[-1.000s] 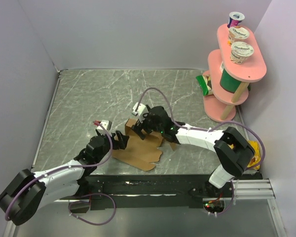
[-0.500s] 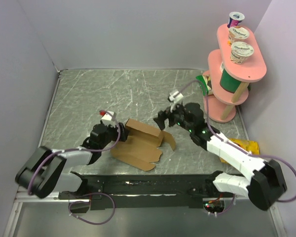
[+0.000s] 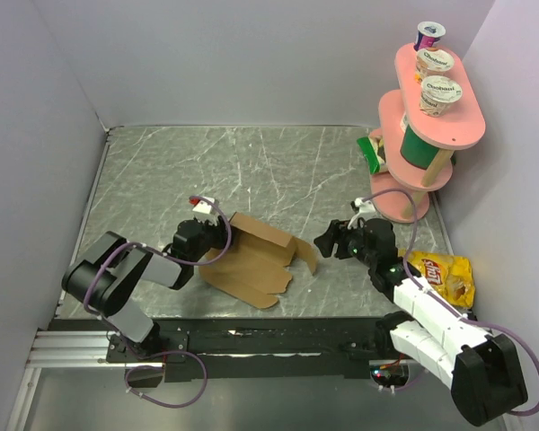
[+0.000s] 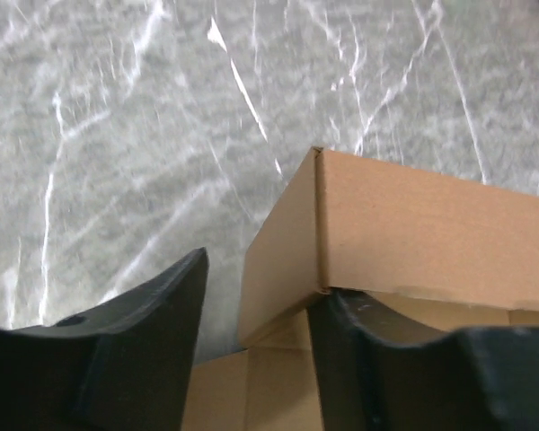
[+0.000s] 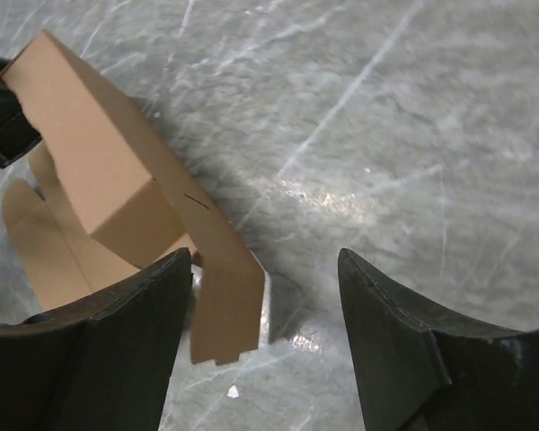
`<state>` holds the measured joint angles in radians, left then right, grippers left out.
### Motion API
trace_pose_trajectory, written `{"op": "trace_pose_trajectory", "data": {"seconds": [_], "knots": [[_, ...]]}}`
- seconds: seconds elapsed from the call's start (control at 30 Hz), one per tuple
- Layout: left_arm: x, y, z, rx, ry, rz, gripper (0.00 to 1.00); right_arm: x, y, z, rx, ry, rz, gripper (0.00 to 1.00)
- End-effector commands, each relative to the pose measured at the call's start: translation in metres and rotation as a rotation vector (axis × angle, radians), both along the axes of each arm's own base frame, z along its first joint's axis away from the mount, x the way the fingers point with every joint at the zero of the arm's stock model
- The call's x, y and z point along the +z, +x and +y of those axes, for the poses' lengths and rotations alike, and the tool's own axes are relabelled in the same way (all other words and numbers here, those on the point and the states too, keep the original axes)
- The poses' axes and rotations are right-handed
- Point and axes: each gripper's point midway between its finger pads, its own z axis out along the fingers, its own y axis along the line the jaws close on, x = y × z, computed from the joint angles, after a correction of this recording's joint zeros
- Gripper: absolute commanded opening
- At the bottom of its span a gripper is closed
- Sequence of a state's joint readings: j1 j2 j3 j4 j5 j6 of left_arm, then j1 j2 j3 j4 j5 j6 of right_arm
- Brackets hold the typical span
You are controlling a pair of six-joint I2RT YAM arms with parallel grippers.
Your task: Fold the paper box
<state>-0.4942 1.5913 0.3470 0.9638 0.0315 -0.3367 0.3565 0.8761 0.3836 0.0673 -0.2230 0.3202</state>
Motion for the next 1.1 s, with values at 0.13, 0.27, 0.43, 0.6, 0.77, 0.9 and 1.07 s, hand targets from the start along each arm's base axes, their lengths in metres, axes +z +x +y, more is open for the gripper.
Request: {"op": "trace_pose_trajectory", "data": {"seconds": [0.13, 0.27, 0.43, 0.6, 0.77, 0.9, 1.07], "knots": [[0.041, 0.013, -0.009, 0.032, -0.163, -0.140, 0.43, 0.015, -0.006, 0.001, -0.014, 0.115, -0.058, 0.72], [0.038, 0.015, -0.015, 0.015, -0.167, -0.108, 0.38, 0.001, -0.012, 0.005, 0.015, 0.113, -0.022, 0.69], [0.036, 0.018, -0.022, -0.021, -0.133, -0.088, 0.31, -0.021, -0.003, -0.005, -0.076, 0.075, 0.074, 0.63], [0.032, 0.019, -0.024, -0.046, -0.095, -0.075, 0.30, -0.029, 0.005, 0.006, -0.051, 0.059, 0.113, 0.62], [0.024, 0.024, -0.016, 0.015, -0.076, -0.023, 0.28, -0.036, 0.004, 0.018, -0.064, 0.030, 0.089, 0.63], [0.018, 0.020, -0.011, 0.030, -0.059, -0.010, 0.29, -0.035, 0.002, 0.038, -0.027, -0.011, 0.014, 0.64], [0.014, 0.017, -0.011, 0.025, -0.045, 0.003, 0.29, -0.034, 0.015, 0.056, 0.014, -0.013, -0.027, 0.64]]}}
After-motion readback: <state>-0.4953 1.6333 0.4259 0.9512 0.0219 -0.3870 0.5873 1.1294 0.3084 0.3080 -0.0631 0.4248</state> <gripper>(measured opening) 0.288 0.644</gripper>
